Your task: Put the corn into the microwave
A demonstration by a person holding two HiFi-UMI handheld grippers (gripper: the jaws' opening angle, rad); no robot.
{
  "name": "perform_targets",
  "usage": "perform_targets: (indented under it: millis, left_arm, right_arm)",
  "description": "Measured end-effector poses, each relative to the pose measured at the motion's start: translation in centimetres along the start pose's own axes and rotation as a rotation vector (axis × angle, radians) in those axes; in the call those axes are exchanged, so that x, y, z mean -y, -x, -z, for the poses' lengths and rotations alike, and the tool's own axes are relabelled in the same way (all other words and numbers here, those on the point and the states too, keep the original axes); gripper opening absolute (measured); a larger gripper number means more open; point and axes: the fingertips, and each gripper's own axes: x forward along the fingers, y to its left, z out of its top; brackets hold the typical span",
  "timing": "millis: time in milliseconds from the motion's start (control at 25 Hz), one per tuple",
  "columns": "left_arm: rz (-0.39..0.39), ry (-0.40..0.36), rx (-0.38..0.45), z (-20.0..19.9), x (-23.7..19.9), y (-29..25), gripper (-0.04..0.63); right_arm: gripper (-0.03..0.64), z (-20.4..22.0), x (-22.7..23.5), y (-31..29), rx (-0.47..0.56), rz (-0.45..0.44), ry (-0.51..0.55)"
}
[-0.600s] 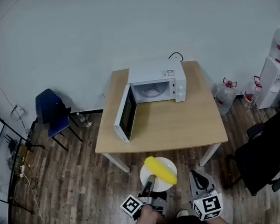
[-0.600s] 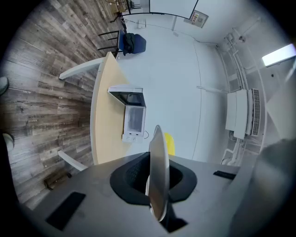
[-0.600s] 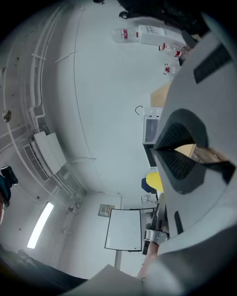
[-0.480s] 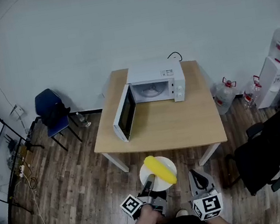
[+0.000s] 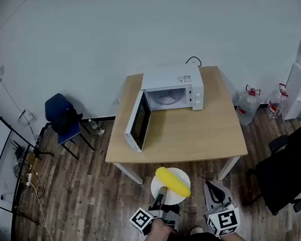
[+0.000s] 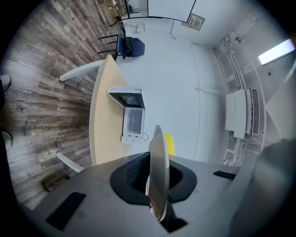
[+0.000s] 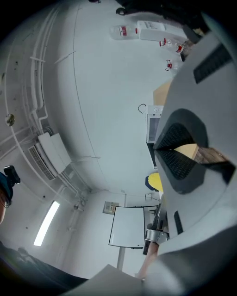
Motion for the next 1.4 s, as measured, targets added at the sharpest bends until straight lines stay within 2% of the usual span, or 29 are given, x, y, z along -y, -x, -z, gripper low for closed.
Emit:
perform_targets:
  millis: [200,320,600,800,1080,1280,1400]
  left_arm:
    - [0.000,-0.008,0.011,0.0,0.2,0.0,0.018]
    - [0.000,-0.008,0.008,-0.1,-0.2,-0.6,0.018]
    - [0.008,0.019,-0.015,-0.8,-2.1,-4.8,0.018]
    - [0.009,0.038,-0.061,-1.4,-2.4,-9.2,0.018]
    - [-0.005,0.042,-0.125,-4.1,-2.3,-15.3,0.018]
    - [-0.016,0.032,-0.151,-6.9,-2.5,-19.0,0.018]
    - [-0.030,0.052,-0.175,-7.7,-2.7,-20.5,0.018]
  right_arm:
    - [0.060,0.3,0.3,0.4,0.040,-0.027,-0.036]
    - [0.060,1.6,1.2,0.3,0.021,0.001,-0.063]
    - [0.060,2.5,3.5,-2.9,-0.029,0.039,-0.041]
    - [0.060,2.4,5.0,-6.8,-0.053,0.063,-0.031]
    - [0.060,0.8,5.9,-14.3,-0.048,0.065,0.019]
    - [0.060,0.6,6.0,-19.4,-0.073,0.072,0.001]
    - [0.060,0.3,6.0,-21.6,-0.090,0.074,-0.004]
